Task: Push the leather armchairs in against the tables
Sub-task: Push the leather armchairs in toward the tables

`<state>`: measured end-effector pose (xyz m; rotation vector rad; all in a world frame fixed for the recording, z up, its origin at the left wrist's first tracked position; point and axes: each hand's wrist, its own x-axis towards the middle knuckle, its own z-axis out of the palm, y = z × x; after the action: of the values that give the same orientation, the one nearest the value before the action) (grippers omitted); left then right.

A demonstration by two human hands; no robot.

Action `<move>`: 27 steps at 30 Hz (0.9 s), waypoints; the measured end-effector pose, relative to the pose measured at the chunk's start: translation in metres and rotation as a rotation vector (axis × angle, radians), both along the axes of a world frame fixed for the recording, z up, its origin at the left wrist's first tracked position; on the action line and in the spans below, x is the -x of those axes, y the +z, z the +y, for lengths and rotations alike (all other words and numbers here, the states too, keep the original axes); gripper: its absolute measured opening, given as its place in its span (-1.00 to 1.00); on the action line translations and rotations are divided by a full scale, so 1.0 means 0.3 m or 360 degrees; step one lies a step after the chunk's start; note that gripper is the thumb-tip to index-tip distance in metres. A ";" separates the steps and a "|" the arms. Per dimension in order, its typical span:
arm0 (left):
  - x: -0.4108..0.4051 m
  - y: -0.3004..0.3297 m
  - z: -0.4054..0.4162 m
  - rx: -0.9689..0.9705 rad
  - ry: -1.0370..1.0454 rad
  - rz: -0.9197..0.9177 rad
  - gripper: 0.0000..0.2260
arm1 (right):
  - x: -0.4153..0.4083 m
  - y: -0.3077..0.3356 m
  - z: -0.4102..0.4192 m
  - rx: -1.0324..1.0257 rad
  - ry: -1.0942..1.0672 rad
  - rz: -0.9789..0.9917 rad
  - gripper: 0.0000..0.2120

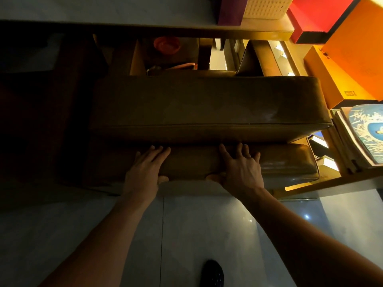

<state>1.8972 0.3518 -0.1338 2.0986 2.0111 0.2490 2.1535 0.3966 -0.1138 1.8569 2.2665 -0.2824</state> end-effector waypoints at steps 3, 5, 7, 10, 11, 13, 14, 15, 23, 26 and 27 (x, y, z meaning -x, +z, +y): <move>0.000 0.000 0.000 0.0011 0.0007 0.0018 -0.28 | 0.004 -0.001 0.001 -0.0015 0.0001 0.0008 0.01; -0.001 0.002 0.002 0.0030 0.0006 0.0018 -0.28 | 0.004 0.000 0.002 -0.0021 0.0003 0.0012 0.00; -0.005 0.008 0.005 0.0043 0.0019 0.0019 -0.27 | 0.003 0.001 0.002 -0.0015 0.0003 0.0016 0.00; -0.018 0.026 0.011 0.0089 0.0040 0.0035 -0.26 | 0.004 0.009 0.003 -0.0001 0.0003 0.0012 0.00; -0.024 0.032 0.012 0.0110 0.0052 0.0050 -0.26 | 0.004 0.013 0.000 0.0004 -0.0002 0.0013 0.00; -0.036 0.051 0.010 0.0175 0.0077 0.0080 -0.23 | 0.003 0.024 -0.010 0.0039 -0.0012 0.0030 -0.01; -0.041 0.062 0.009 0.0215 0.0092 0.0085 -0.22 | 0.003 0.029 -0.015 0.0068 -0.0012 0.0042 -0.01; -0.048 0.077 0.006 0.0272 0.0107 0.0080 -0.21 | 0.000 0.036 -0.020 0.0099 -0.0010 0.0057 -0.02; -0.026 0.287 -0.066 0.0477 0.0197 0.0071 -0.21 | -0.008 0.203 -0.032 0.0215 -0.0027 0.0173 -0.22; 0.043 0.383 -0.100 0.0455 0.0228 0.0067 -0.19 | 0.047 0.288 -0.068 0.0205 -0.0032 0.0198 -0.21; 0.072 0.414 -0.117 0.0441 0.0236 0.0060 -0.19 | 0.073 0.319 -0.084 0.0209 -0.0027 0.0207 -0.22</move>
<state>1.8757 0.3168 -0.0096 1.8028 2.0884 -0.0447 2.1317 0.3714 -0.0181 1.8415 2.2546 -0.5560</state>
